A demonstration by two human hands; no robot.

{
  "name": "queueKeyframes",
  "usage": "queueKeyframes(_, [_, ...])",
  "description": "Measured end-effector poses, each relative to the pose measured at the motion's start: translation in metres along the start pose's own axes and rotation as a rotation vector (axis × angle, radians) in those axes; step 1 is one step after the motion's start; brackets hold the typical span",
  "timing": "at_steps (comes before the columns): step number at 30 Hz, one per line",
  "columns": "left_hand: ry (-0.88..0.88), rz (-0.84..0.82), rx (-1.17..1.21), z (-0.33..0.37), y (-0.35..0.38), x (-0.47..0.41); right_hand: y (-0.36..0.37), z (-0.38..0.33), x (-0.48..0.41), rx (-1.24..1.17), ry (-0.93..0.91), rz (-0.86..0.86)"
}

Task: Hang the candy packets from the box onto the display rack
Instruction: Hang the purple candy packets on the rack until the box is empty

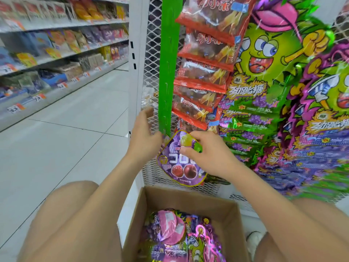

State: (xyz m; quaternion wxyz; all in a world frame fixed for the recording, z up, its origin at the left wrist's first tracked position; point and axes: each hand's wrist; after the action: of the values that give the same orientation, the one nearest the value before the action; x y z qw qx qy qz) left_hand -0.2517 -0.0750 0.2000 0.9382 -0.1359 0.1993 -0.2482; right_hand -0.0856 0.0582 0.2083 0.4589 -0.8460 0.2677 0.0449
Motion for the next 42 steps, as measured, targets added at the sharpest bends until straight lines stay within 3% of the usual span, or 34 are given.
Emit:
queueKeyframes(5, [-0.164,-0.016,0.182,0.013,0.002,-0.016,0.023,-0.014,-0.011,-0.115,0.077,0.077])
queueKeyframes(19, [-0.155,-0.164,0.265,0.019,-0.025,0.005,0.046,-0.048,-0.022,-0.241,0.203,0.266])
queueKeyframes(34, [-0.185,-0.15,0.278,0.02,-0.023,0.007,0.058,-0.038,-0.019,-0.146,0.265,0.224])
queueKeyframes(39, [-0.055,-0.106,0.184,0.011,-0.021,0.011,0.061,-0.031,-0.012,-0.103,0.248,0.094])
queueKeyframes(42, [0.125,-0.028,-0.171,-0.005,-0.017,0.019,0.055,-0.021,-0.006,-0.019,0.273,0.087])
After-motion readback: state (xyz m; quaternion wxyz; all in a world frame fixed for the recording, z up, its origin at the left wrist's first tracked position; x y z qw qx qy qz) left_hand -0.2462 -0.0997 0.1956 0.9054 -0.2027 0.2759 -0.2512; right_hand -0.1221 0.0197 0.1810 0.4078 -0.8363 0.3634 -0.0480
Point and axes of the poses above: each hand's wrist, its own x-axis away from the middle knuckle, its own y-axis out of the palm, z = x × y, and after that the axes turned 3 degrees about z, right-handed
